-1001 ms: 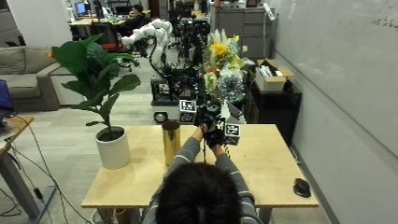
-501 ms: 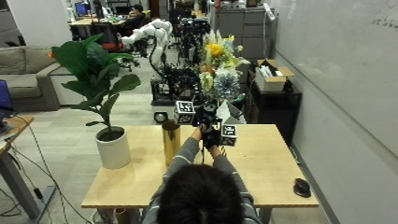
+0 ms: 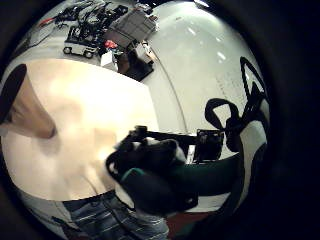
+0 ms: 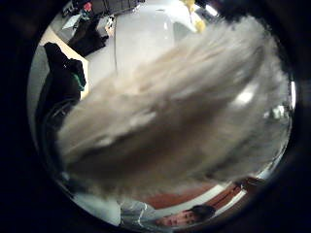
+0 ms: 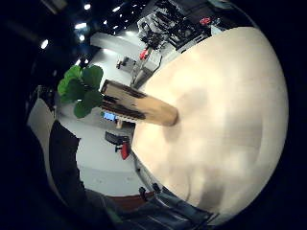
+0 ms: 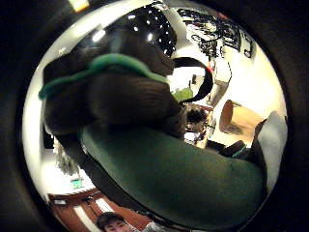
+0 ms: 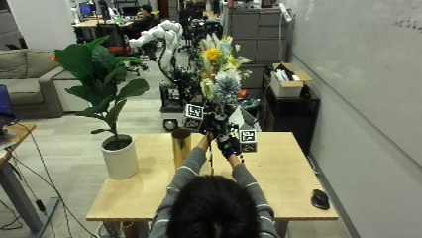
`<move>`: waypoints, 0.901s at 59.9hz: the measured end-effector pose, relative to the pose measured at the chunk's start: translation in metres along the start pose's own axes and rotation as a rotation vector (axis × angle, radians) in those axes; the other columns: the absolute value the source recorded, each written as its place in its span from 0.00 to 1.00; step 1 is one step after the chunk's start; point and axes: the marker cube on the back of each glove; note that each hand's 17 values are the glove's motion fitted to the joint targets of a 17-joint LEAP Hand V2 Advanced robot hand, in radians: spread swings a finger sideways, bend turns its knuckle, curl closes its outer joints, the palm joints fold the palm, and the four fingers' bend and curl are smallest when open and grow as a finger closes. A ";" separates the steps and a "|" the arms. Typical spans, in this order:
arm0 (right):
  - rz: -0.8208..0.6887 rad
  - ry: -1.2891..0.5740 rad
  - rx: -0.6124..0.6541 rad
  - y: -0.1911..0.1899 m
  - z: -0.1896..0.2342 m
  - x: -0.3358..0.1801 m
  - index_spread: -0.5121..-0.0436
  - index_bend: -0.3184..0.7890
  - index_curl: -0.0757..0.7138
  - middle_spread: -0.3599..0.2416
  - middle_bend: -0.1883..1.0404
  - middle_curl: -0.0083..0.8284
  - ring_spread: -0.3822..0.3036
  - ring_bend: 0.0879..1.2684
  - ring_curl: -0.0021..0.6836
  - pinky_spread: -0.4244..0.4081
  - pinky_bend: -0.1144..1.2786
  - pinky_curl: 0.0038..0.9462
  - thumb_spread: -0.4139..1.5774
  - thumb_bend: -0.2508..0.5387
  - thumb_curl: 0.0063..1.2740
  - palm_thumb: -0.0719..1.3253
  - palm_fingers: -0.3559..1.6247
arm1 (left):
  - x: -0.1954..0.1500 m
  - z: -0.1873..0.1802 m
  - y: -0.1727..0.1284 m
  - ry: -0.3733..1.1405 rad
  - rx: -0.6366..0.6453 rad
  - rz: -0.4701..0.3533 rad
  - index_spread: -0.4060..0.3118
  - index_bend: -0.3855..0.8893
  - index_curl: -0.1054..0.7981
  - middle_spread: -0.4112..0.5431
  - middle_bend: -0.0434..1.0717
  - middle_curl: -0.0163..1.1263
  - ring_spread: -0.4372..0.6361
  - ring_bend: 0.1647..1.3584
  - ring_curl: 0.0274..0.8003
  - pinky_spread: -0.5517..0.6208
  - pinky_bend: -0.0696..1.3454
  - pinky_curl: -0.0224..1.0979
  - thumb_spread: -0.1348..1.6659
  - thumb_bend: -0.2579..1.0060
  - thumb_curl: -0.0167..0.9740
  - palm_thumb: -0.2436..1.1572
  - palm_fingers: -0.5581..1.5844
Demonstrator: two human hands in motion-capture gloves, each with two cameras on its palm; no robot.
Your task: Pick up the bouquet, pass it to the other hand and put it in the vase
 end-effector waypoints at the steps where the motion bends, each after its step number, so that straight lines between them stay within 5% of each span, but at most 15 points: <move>1: -0.007 -0.004 -0.005 0.001 -0.002 -0.003 0.72 1.00 0.98 0.45 0.90 0.74 0.34 0.80 0.82 0.25 0.65 0.61 0.68 0.31 0.99 0.78 0.88 | -0.003 0.000 -0.003 0.003 -0.003 -0.005 0.14 0.53 0.66 0.06 0.71 0.48 0.05 0.52 0.54 0.09 0.53 0.44 0.57 0.17 0.54 0.65 0.88; 9: 0.142 0.251 0.070 0.000 -0.021 0.015 0.72 1.00 0.98 0.45 0.90 0.74 0.34 0.80 0.82 0.25 0.65 0.61 0.68 0.31 0.99 0.78 0.88 | 0.006 -0.002 0.002 0.150 -0.050 0.196 0.16 0.47 0.65 0.06 0.65 0.46 0.05 0.48 0.52 0.09 0.51 0.42 0.56 0.17 0.53 0.62 0.88; 14: 0.162 0.406 0.119 -0.006 -0.030 0.031 0.72 1.00 0.98 0.45 0.90 0.74 0.34 0.80 0.82 0.25 0.65 0.61 0.68 0.31 1.00 0.77 0.88 | -0.007 -0.002 0.000 0.130 -0.017 0.128 0.15 0.47 0.65 0.05 0.65 0.45 0.04 0.45 0.50 0.09 0.49 0.41 0.55 0.19 0.54 0.65 0.90; 19: 0.185 0.412 0.103 -0.005 -0.029 0.032 0.72 1.00 0.98 0.45 0.90 0.74 0.34 0.80 0.82 0.25 0.65 0.61 0.68 0.31 1.00 0.77 0.88 | -0.024 0.000 -0.003 0.103 0.006 -0.063 0.14 0.49 0.67 0.04 0.65 0.45 0.04 0.43 0.49 0.08 0.46 0.40 0.55 0.20 0.55 0.70 0.92; 26: 0.036 0.169 -0.014 0.010 -0.013 -0.002 0.72 1.00 0.98 0.45 0.90 0.74 0.34 0.80 0.82 0.25 0.65 0.61 0.68 0.31 1.00 0.77 0.88 | -0.011 0.003 0.002 0.273 -0.029 0.097 0.12 0.49 0.68 0.04 0.68 0.46 0.03 0.43 0.50 0.07 0.44 0.39 0.55 0.19 0.56 0.72 0.93; 30: -0.008 0.102 -0.055 0.013 -0.007 -0.010 0.72 1.00 0.98 0.45 0.90 0.74 0.34 0.80 0.82 0.25 0.65 0.61 0.68 0.31 1.01 0.77 0.88 | -0.017 0.003 0.005 0.277 -0.019 -0.025 0.12 0.48 0.68 0.04 0.70 0.47 0.04 0.47 0.52 0.08 0.44 0.39 0.56 0.19 0.56 0.73 0.94; 33: 0.020 0.087 -0.070 0.016 -0.005 -0.011 0.72 1.00 0.98 0.45 0.90 0.74 0.34 0.80 0.82 0.25 0.65 0.61 0.68 0.31 1.01 0.77 0.88 | -0.016 0.001 0.007 0.283 -0.004 -0.017 0.12 0.48 0.68 0.04 0.72 0.47 0.04 0.49 0.53 0.08 0.45 0.40 0.56 0.19 0.56 0.73 0.94; 38: 0.027 0.111 -0.059 0.016 -0.007 -0.007 0.72 1.00 0.98 0.44 0.90 0.74 0.34 0.80 0.82 0.25 0.65 0.61 0.68 0.31 1.01 0.77 0.88 | -0.059 -0.005 -0.006 -0.050 0.109 -0.261 0.12 0.49 0.69 0.05 0.73 0.48 0.04 0.51 0.55 0.08 0.46 0.40 0.57 0.18 0.55 0.73 0.94; 43: 0.034 0.241 0.002 0.010 -0.016 0.008 0.72 1.00 0.98 0.44 0.90 0.74 0.34 0.80 0.82 0.25 0.65 0.61 0.68 0.31 1.01 0.77 0.88 | -0.050 -0.007 -0.006 -0.017 0.061 -0.137 0.13 0.50 0.70 0.05 0.72 0.48 0.04 0.47 0.53 0.08 0.47 0.41 0.57 0.18 0.55 0.72 0.91; 48: -0.027 0.267 0.026 0.004 -0.019 0.012 0.72 1.00 0.98 0.44 0.90 0.74 0.34 0.80 0.82 0.26 0.65 0.61 0.68 0.31 1.02 0.77 0.88 | -0.074 -0.010 -0.021 -0.156 0.116 -0.209 0.16 0.47 0.69 0.06 0.71 0.47 0.05 0.45 0.52 0.10 0.46 0.41 0.57 0.17 0.55 0.69 0.90; 54: 0.070 0.191 -0.019 0.015 -0.014 0.005 0.72 1.00 0.98 0.44 0.90 0.74 0.33 0.79 0.82 0.26 0.65 0.61 0.68 0.31 1.02 0.77 0.88 | -0.010 -0.004 0.008 0.215 -0.032 0.041 0.17 0.46 0.69 0.05 0.70 0.47 0.05 0.44 0.51 0.10 0.45 0.40 0.56 0.18 0.56 0.66 0.91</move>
